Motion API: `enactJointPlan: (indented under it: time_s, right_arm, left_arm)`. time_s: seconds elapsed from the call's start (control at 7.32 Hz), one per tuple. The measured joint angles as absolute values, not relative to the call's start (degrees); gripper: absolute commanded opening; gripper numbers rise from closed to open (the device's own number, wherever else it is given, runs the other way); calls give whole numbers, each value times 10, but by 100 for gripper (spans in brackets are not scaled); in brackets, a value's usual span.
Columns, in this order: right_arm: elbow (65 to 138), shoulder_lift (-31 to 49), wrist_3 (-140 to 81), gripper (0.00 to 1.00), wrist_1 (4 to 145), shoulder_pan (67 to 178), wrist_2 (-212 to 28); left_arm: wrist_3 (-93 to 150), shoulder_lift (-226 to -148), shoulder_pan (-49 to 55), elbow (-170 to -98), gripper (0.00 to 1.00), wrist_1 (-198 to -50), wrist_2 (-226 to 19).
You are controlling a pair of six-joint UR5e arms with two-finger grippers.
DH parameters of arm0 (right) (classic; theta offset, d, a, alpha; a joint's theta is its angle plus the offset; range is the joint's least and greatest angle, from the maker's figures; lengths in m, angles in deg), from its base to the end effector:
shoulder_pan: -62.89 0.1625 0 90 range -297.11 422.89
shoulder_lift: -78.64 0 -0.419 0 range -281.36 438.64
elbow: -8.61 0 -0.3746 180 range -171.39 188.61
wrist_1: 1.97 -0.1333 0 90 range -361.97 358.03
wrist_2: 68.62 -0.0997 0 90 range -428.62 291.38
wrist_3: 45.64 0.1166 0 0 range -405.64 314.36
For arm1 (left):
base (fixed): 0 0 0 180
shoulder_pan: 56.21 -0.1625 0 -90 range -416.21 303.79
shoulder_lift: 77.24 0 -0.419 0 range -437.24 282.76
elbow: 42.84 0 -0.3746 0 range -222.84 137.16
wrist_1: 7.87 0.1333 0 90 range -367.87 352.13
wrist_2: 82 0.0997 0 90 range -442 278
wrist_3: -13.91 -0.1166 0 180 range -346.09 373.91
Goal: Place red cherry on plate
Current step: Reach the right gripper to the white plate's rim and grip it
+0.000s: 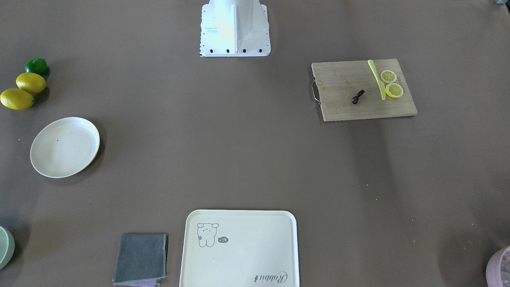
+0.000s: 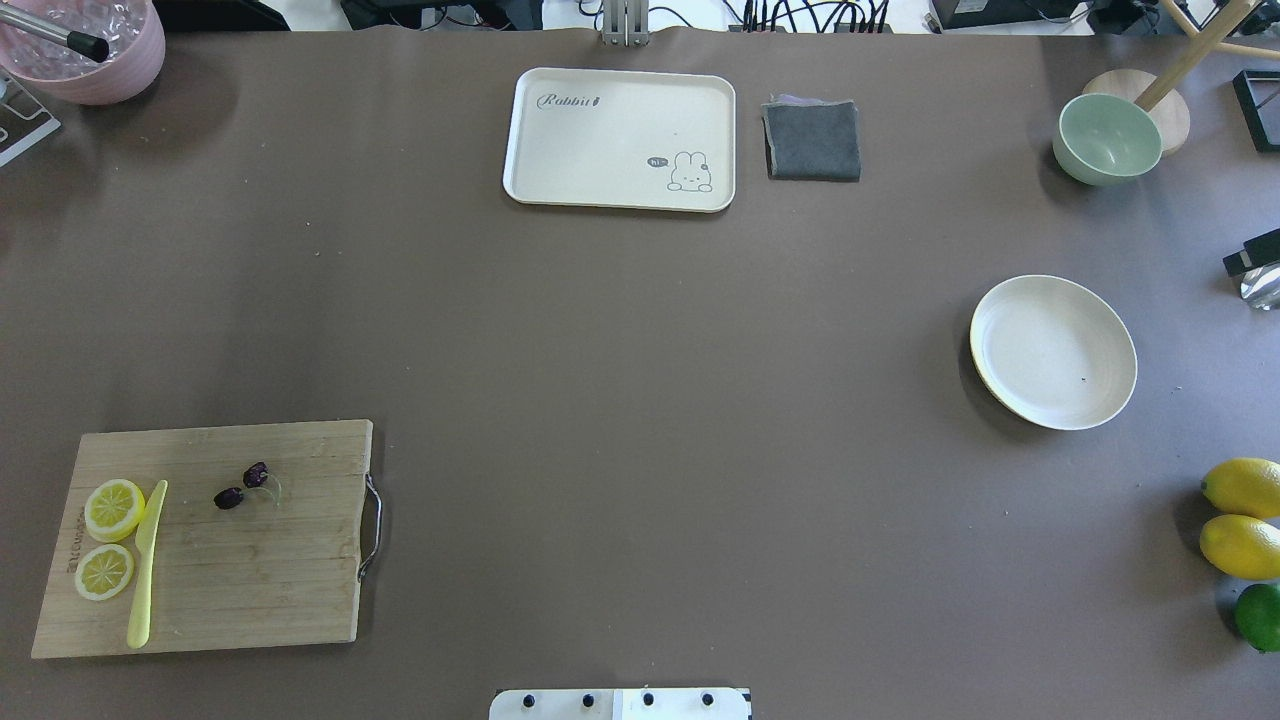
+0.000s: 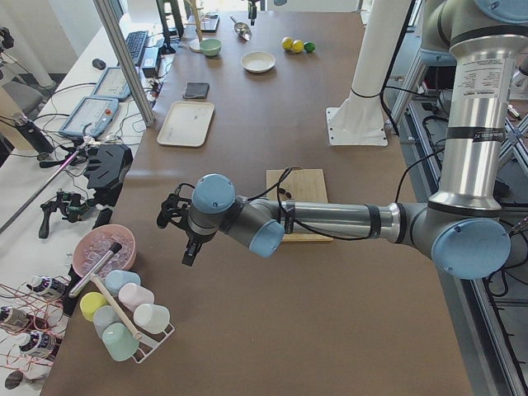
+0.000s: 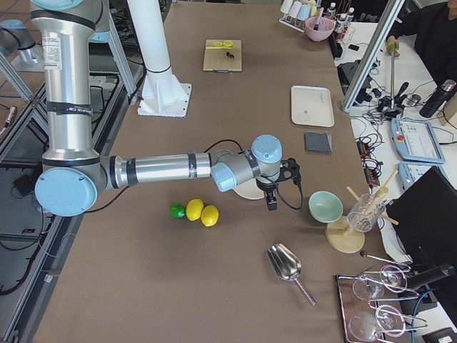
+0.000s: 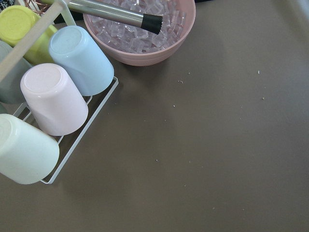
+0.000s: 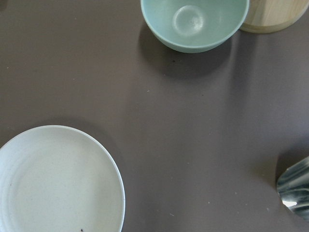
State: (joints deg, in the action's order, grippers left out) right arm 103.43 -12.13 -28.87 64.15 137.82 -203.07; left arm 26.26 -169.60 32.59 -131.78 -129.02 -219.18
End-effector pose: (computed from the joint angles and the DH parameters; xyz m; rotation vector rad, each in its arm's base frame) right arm -0.0789 -0.4915 0.5818 0.2363 -0.8574 -0.1613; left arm -0.0369 -0.5193 0.5860 0.4344 0.8562 0.0537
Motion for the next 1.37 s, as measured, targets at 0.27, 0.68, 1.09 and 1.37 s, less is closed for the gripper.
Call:
enactJointPlan:
  time_s: [0.27,0.68,1.09,1.37]
  right_arm:
    - [998,-122,-232,100,552,1336,-2023]
    - [951,-122,-108,99,437,1261,-1977]
    - [935,-122,-58,78,408,1224,-1962]
    - [934,-122,-54,0,407,1216,-1961]
  left_arm:
    - [265,-1699,326,-1318,98,-1295,-2192]
    - [266,-1700,325,-1316,98,-1295,-2190]
    - [266,-1701,326,-1312,98,-1295,-2190]
    - [266,-1701,326,-1311,98,-1295,-2190]
